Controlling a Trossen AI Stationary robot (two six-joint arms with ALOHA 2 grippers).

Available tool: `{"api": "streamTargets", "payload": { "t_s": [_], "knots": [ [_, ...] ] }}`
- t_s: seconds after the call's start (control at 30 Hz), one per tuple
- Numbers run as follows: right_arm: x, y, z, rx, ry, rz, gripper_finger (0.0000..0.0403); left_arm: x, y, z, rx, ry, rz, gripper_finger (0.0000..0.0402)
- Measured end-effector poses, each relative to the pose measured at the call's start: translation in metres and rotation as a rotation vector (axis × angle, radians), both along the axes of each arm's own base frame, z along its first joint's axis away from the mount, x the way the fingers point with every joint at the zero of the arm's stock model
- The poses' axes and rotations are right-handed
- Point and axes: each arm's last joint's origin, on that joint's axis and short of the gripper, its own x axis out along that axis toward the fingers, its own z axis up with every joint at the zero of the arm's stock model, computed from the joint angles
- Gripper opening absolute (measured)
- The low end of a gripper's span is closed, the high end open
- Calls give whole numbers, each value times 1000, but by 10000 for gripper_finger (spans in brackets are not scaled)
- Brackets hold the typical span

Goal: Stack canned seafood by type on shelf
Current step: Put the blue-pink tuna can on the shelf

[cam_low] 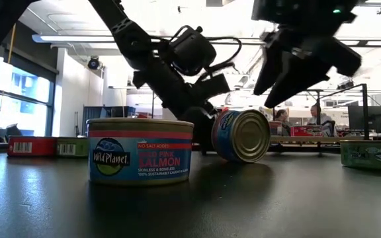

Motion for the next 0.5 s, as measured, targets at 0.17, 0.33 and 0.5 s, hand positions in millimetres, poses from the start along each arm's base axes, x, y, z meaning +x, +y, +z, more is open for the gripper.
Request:
{"api": "streamTargets", "payload": {
  "t_s": [0.17,0.33,0.5],
  "knots": [
    [13,-27,3,157,93,70,266,-4,3,19,104,2,37,28],
    [18,-42,7,173,139,141,281,-13,4,32,149,54,56,28],
    [20,-42,5,113,175,242,284,-32,2,52,161,168,50,20]
  ]
}}
